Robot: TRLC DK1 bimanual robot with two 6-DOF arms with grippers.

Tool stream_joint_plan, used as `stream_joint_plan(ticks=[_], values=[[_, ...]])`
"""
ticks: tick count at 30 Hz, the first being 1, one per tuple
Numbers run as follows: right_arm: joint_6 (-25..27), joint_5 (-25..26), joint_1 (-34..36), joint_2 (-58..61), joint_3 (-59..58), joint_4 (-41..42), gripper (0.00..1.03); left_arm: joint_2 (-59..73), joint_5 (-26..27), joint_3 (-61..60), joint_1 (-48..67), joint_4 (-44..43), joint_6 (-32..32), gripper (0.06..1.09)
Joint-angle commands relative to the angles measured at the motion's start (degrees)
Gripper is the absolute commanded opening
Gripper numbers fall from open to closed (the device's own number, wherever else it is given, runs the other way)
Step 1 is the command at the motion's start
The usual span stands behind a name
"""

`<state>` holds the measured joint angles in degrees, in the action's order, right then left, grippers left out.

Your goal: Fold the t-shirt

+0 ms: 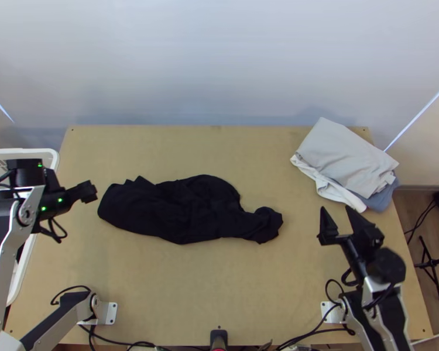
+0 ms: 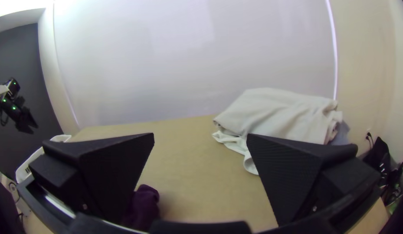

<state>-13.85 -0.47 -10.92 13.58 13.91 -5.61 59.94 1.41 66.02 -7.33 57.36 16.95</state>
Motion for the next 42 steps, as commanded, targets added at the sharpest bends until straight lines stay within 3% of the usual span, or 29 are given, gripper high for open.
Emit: stream_joint_plan(ticks=[1, 11, 14, 18, 29, 38, 42], values=[[0.3, -0.3, -7.2, 23.7, 21.6, -8.5, 0.99, 2.4, 4.4, -4.1, 1.4, -7.9, 1.1, 1.04], [6.1, -1.1, -22.3, 56.4, 59.9, -27.0, 0.99, 2.1, 7.6, -11.1, 0.0, -17.8, 1.3, 1.04], [5.6, -4.0, -25.3, 66.3, 70.2, -29.9, 0.99, 2.1, 8.1, -11.5, -0.6, -18.7, 1.0, 1.04], [-0.1, -8.4, -26.2, 78.5, 79.6, -30.1, 0.99, 2.2, 8.3, -12.8, -1.2, -20.4, 0.9, 1.04], [-12.0, -16.9, -26.6, 104.6, 96.9, -42.7, 0.99, 2.0, 8.5, -14.2, -1.5, -21.9, 1.8, 1.04], [-11.9, -16.2, -28.2, 114.4, 106.1, -46.2, 0.96, 1.5, 8.5, -14.4, -3.0, -21.9, 1.2, 1.04], [-11.0, -13.2, -28.9, 117.8, 110.5, -45.9, 0.9, 0.9, 8.5, -14.3, -3.0, -21.9, 1.3, 1.04]])
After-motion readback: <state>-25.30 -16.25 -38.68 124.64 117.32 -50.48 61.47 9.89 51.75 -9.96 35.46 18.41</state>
